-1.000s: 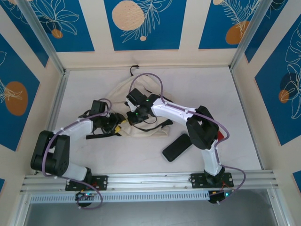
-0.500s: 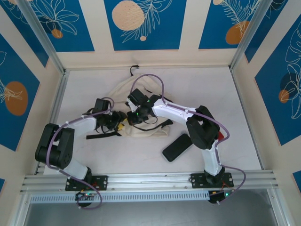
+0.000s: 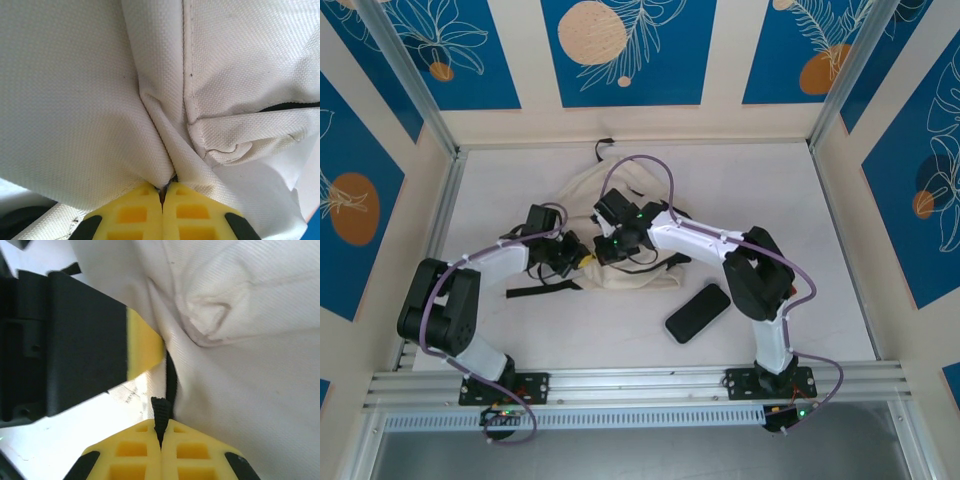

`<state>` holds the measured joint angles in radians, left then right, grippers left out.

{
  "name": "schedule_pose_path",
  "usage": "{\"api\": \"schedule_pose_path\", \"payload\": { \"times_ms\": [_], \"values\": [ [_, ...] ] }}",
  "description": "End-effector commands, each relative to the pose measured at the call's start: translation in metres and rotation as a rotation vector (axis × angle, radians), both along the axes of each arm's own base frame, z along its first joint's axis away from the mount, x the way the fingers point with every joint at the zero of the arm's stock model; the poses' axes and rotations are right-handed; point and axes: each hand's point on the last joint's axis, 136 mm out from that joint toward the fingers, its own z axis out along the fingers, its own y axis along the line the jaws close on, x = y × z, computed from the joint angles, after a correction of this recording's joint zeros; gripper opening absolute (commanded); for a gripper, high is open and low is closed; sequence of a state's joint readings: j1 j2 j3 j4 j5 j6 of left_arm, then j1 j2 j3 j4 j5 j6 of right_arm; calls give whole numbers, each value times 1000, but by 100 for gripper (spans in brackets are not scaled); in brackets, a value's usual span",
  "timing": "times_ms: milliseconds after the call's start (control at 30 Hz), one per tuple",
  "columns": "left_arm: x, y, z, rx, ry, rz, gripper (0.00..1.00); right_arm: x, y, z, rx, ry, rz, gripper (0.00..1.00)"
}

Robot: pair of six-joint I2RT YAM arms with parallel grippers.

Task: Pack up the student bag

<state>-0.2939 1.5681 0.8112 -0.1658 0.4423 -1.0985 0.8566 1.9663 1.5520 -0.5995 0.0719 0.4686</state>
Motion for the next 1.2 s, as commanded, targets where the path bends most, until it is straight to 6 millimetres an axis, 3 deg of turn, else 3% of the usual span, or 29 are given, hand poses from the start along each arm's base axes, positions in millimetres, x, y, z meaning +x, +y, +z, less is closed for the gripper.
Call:
{"api": "schedule_pose_path", "payload": {
  "times_ms": [0, 500, 767, 867, 967, 1167],
  "values": [
    [14, 24, -1, 148, -52, 43, 0, -8, -27, 25, -115, -43, -64, 0],
    [28, 56, -2, 229, -60, 99, 0, -14, -118, 25, -401, -141, -317, 0],
    [31, 71, -1, 246, -64, 115, 0, -4, -135, 29, -398, -165, -386, 0],
    [33, 78, 1, 246, -69, 126, 0, 2, -121, 25, -340, -151, -332, 0],
    [33, 86, 10, 246, -84, 131, 0, 2, -75, 26, -190, -125, -149, 0],
    [13, 112, 36, 303, -99, 170, 36, 0, 9, 41, 83, -66, 60, 0]
  ]
}}
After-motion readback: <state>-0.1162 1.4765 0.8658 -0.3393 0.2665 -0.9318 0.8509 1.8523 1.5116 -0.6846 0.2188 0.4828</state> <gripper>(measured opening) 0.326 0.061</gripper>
